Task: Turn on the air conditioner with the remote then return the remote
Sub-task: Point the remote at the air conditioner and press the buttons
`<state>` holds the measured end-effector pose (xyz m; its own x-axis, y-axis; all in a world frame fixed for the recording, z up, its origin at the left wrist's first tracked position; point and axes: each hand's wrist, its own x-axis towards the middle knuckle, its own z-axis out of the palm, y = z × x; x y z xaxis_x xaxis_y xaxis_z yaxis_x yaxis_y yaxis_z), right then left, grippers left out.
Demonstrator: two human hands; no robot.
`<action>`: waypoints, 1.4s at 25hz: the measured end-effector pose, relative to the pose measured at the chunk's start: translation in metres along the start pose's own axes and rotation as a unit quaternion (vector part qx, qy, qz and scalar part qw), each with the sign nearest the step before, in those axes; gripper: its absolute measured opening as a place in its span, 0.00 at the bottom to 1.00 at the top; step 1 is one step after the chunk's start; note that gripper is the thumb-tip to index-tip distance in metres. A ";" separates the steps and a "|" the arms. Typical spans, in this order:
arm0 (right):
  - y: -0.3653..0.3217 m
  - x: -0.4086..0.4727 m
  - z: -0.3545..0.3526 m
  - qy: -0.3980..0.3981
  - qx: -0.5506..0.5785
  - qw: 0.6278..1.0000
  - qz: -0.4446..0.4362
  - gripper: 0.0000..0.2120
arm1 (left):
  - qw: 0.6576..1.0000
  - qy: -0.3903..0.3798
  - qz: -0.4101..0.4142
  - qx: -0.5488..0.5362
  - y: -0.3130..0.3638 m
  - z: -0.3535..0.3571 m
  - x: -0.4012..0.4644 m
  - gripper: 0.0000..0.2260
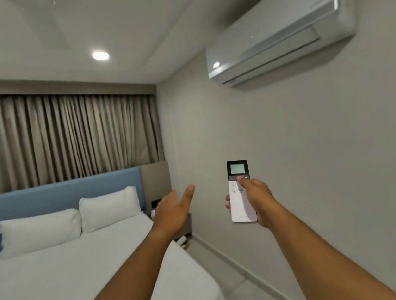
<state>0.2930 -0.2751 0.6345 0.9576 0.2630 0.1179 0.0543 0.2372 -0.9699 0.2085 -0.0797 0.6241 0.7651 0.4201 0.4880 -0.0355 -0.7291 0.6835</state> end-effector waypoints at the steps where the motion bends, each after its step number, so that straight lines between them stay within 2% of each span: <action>1: -0.019 -0.003 -0.008 0.007 -0.004 1.000 -0.021 0.11 | 1.000 0.004 0.019 0.022 0.012 -0.002 0.008 0.53; 4: -0.071 -0.015 -0.028 0.037 -0.032 0.995 -0.083 0.11 | 0.986 0.034 0.122 0.112 0.053 -0.005 0.027 0.53; 7: -0.113 -0.028 -0.044 0.066 -0.053 0.987 -0.135 0.12 | 0.952 0.080 0.216 0.202 0.094 -0.005 0.045 0.51; 10: -0.146 -0.041 -0.055 0.087 -0.059 0.978 -0.179 0.12 | 0.923 0.116 0.267 0.253 0.130 -0.005 0.056 0.50; 12: -0.163 -0.049 -0.063 0.105 -0.071 0.971 -0.202 0.12 | 0.915 0.131 0.286 0.252 0.152 -0.004 0.061 0.50; 21: -0.188 -0.060 -0.081 0.143 -0.102 0.957 -0.229 0.13 | 0.900 0.166 0.325 0.238 0.195 0.004 0.063 0.51; 31: -0.194 -0.053 -0.074 0.144 -0.114 0.954 -0.239 0.15 | 0.902 0.171 0.320 0.234 0.190 0.002 0.070 0.51; 35: -0.195 -0.052 -0.074 0.123 -0.086 0.959 -0.241 0.12 | 0.902 0.172 0.317 0.236 0.186 0.000 0.074 0.52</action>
<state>0.2536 -0.4039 0.8021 0.8457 -0.0727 0.5287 0.5336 0.1114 -0.8383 0.2585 -0.1845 0.7867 0.4391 -0.0790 0.8949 -0.0559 -0.9966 -0.0606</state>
